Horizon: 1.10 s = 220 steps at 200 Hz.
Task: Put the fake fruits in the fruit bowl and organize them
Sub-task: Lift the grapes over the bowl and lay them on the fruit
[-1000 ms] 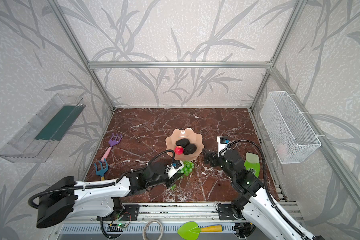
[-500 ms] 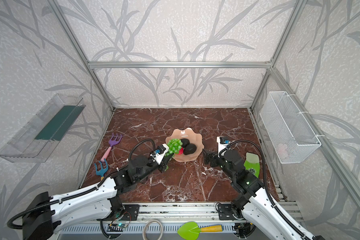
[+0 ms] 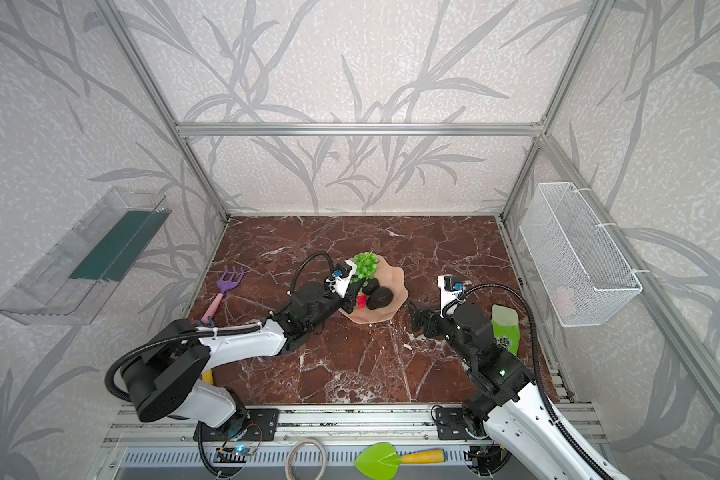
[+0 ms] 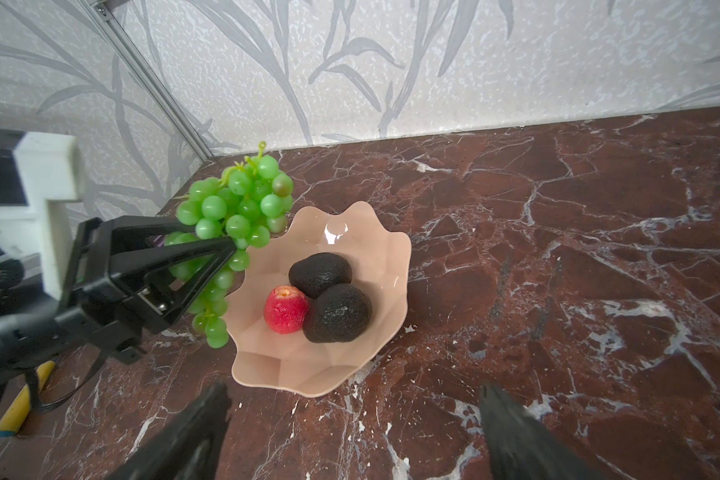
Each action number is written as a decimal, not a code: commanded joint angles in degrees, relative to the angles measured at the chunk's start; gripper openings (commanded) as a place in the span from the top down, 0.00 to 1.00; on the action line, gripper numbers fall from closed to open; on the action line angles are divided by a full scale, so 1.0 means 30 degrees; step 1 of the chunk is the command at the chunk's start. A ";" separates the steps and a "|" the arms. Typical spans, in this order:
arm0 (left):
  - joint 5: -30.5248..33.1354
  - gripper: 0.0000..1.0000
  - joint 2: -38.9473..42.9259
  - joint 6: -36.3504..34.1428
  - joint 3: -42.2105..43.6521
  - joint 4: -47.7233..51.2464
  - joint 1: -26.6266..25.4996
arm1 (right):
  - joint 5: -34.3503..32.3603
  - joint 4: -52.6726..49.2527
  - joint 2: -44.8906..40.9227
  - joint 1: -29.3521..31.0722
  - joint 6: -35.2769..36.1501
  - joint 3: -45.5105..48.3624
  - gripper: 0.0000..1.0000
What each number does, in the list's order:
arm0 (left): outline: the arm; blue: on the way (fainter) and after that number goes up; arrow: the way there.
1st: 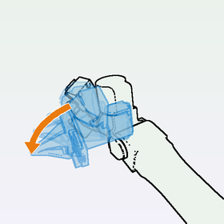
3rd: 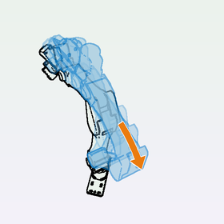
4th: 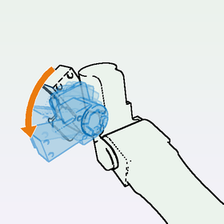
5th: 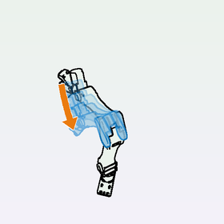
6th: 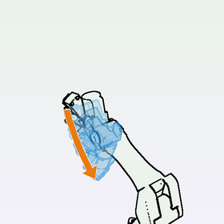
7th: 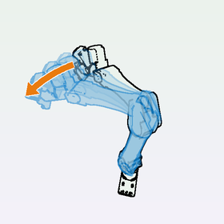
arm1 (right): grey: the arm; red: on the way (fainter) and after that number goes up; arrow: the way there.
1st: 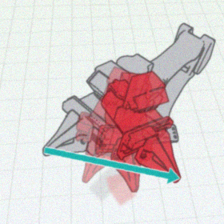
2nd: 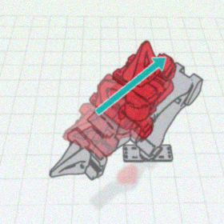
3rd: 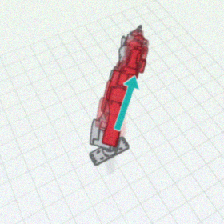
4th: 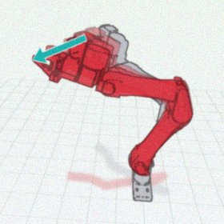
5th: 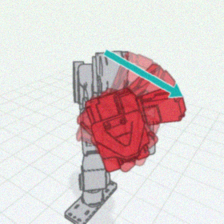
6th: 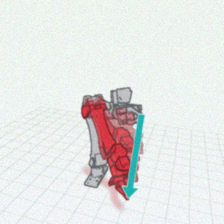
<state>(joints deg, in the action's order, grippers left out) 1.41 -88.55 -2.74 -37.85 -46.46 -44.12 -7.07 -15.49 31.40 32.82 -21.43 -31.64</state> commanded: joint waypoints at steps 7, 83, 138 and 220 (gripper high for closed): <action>-0.0311 0.72 -0.1700 0.0032 -0.0569 -0.3713 0.0257 | -0.0366 -0.0617 -0.0292 -0.0116 0.0157 -0.0226 0.06; -0.0844 0.65 -0.5625 0.0701 -0.1663 -0.5824 0.0371 | -0.0427 -0.0737 -0.0334 -0.0118 0.0280 -0.0429 0.06; -0.0499 0.49 -0.5724 0.0747 -0.1883 -0.4690 0.0401 | -0.0536 -0.0830 -0.0503 -0.0120 0.0286 -0.0379 0.06; 0.1661 0.18 -0.0534 -0.0444 -0.0760 -0.3079 0.0408 | -0.0719 -0.0524 0.0138 -0.0113 0.1008 -0.0493 0.05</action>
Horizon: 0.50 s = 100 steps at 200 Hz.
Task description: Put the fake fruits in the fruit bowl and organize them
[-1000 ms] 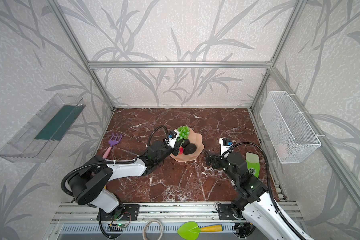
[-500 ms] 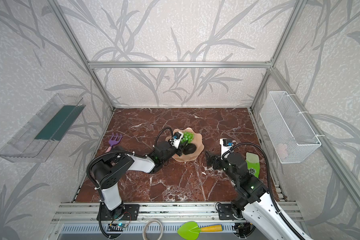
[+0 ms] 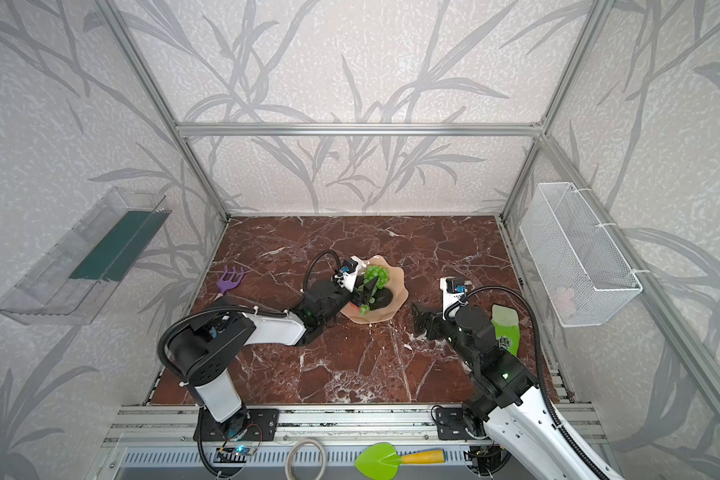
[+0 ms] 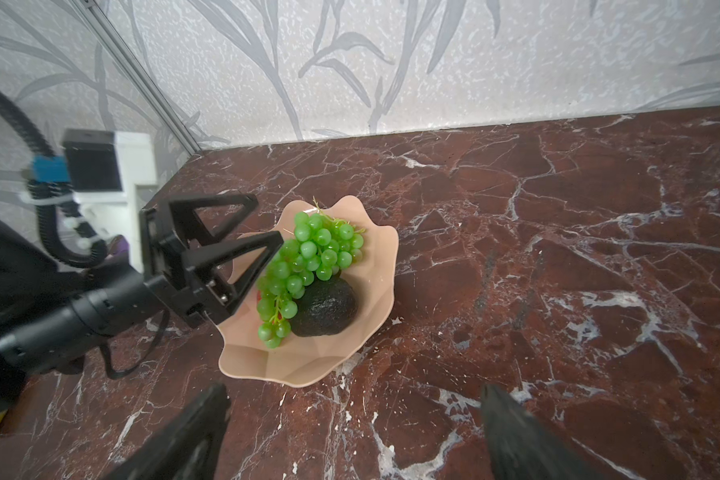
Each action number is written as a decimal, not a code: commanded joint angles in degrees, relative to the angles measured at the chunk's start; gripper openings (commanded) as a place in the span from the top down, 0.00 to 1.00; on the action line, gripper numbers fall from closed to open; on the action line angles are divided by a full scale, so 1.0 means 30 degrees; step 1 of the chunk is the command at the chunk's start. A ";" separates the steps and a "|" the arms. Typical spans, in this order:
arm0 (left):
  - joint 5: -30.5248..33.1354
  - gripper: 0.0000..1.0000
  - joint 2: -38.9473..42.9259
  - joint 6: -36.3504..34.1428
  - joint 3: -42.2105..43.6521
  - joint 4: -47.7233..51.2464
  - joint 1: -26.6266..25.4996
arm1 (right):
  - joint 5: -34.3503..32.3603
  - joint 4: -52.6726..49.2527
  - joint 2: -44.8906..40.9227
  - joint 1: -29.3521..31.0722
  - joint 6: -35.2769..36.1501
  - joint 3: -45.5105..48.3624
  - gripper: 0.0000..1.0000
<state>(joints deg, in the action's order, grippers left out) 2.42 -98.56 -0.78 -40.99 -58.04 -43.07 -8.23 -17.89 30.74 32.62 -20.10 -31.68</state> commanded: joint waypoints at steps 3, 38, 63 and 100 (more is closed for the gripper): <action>0.1501 0.18 0.3200 -0.1233 0.0303 0.1206 0.0074 | -0.0318 0.0356 0.0446 -0.0043 0.0637 -0.0436 0.04; 0.4911 0.10 0.8198 -0.2402 0.1904 0.4561 0.0251 | -0.0007 0.1913 0.1926 -0.0065 0.1101 -0.0203 0.01; 0.7776 0.10 1.2049 -0.2505 0.3983 0.6990 0.0961 | 0.0281 0.3604 0.3664 -0.0092 0.1249 -0.0060 0.00; 1.1510 0.07 1.6933 -0.0387 0.7709 0.9514 0.3260 | -0.0377 0.7786 0.6511 -0.0253 0.2250 0.0578 0.01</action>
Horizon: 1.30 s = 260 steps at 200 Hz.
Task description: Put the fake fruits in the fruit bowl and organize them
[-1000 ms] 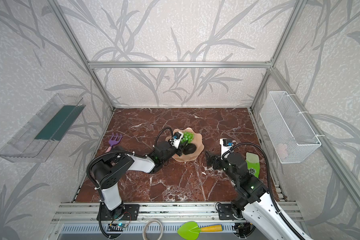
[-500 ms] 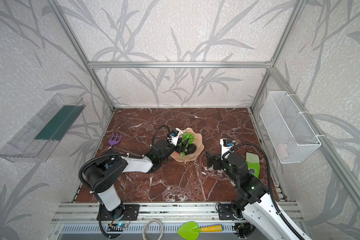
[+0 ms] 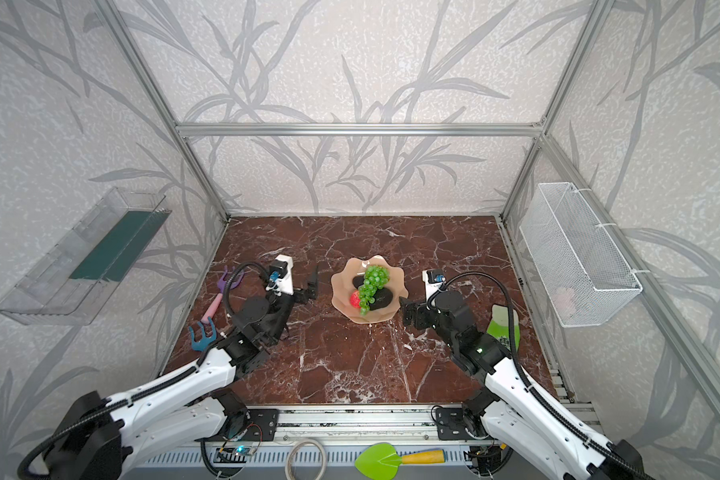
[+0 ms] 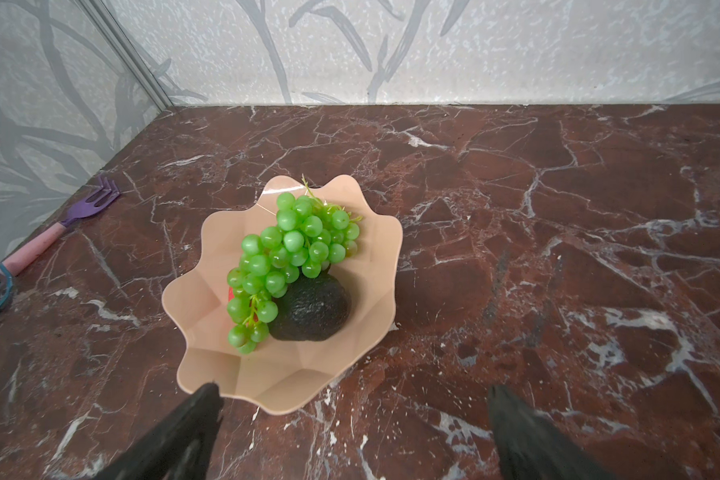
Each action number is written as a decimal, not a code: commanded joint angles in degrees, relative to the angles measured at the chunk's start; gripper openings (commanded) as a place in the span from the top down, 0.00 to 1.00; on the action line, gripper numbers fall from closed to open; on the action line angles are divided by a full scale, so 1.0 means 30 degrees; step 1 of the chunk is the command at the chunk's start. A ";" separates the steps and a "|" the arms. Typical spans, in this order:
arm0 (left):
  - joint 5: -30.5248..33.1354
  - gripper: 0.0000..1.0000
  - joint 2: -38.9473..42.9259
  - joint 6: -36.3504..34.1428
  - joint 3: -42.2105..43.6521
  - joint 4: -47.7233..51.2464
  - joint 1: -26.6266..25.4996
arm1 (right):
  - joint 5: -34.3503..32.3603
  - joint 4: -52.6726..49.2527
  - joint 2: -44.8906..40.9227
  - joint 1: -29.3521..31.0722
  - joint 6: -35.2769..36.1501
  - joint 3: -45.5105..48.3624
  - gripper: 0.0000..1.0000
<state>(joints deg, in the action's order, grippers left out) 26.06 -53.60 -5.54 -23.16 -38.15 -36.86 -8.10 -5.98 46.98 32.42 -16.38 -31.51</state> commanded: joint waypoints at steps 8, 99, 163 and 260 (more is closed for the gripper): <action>0.4139 0.06 0.2448 0.1864 0.2683 0.2611 0.1916 | -0.1012 0.4734 0.1585 -0.0244 0.1431 0.0728 0.01; 0.1328 0.02 -0.3867 0.2718 0.4869 -0.4303 0.9402 | -0.5135 1.1151 0.5623 -0.5409 0.5003 0.3063 0.01; -0.0815 0.05 -1.2848 0.1865 0.3327 -1.2138 1.0757 | -0.3679 2.0846 1.0656 -0.6969 0.6797 0.5429 0.01; -0.0566 0.01 -1.2632 0.2030 0.1728 -0.8840 1.0863 | -0.3364 2.2565 1.4826 -0.6938 0.7432 0.4126 0.01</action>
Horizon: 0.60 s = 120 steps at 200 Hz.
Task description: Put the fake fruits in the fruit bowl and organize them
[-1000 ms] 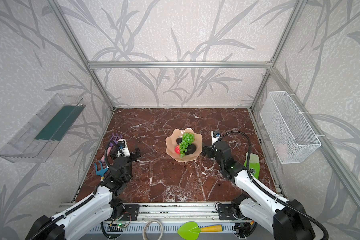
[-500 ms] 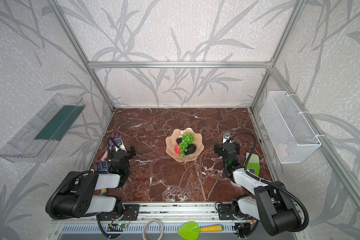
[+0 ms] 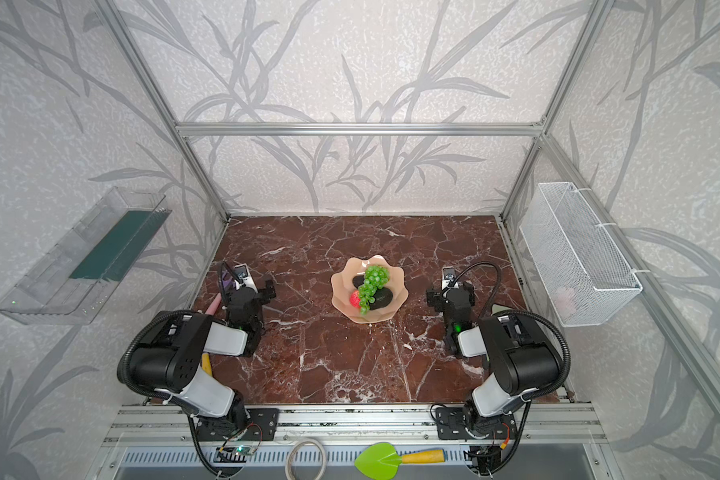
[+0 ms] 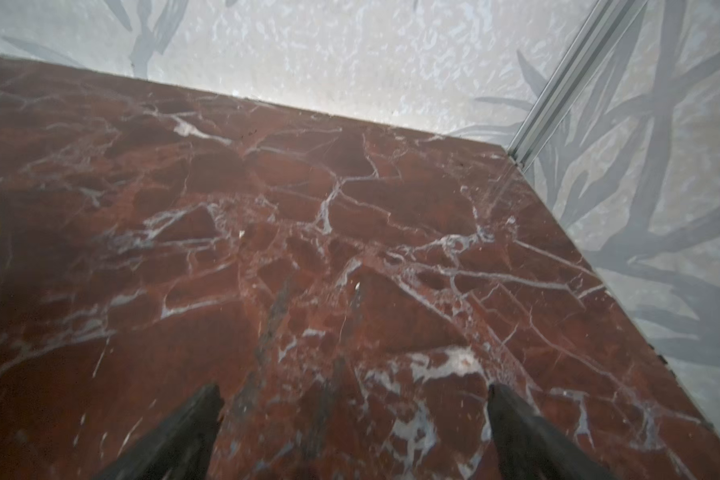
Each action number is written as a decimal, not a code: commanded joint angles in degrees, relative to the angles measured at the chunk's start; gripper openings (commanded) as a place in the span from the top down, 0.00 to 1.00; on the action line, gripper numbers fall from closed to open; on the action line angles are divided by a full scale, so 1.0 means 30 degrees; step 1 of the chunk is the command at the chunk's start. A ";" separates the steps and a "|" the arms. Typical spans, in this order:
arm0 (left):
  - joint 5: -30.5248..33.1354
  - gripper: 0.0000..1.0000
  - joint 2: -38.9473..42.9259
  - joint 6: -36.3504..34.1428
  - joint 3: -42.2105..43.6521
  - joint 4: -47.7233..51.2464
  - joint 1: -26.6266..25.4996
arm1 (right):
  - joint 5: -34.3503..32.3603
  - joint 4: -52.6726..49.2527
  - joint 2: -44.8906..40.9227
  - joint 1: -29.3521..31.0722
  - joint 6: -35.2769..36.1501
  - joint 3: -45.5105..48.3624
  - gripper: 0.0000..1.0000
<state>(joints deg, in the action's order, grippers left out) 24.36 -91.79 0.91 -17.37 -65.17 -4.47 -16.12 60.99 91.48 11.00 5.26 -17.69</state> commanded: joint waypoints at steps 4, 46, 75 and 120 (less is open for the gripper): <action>-0.0004 0.01 0.0081 -0.0133 -0.0187 0.0112 0.0075 | -0.0647 0.0309 0.0093 0.0214 0.0268 -0.0538 0.01; -0.0004 0.01 0.0121 -0.0094 -0.0217 0.0262 0.0086 | -0.0289 0.1039 0.0314 0.0209 0.0533 -0.0334 0.01; -0.0005 0.01 0.0131 -0.0098 -0.0214 0.0247 0.0080 | 0.0572 -0.0200 0.0056 -0.0270 0.0100 -0.0741 0.01; -0.0006 0.01 0.0161 -0.0060 -0.0744 0.1319 0.0139 | 0.4246 0.1670 0.0075 -0.0330 0.1515 0.0298 0.01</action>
<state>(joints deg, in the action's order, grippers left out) 24.32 -91.79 0.91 -18.24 -62.39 -4.45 -14.37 65.30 91.85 9.04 4.71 -15.40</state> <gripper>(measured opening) 0.992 0.991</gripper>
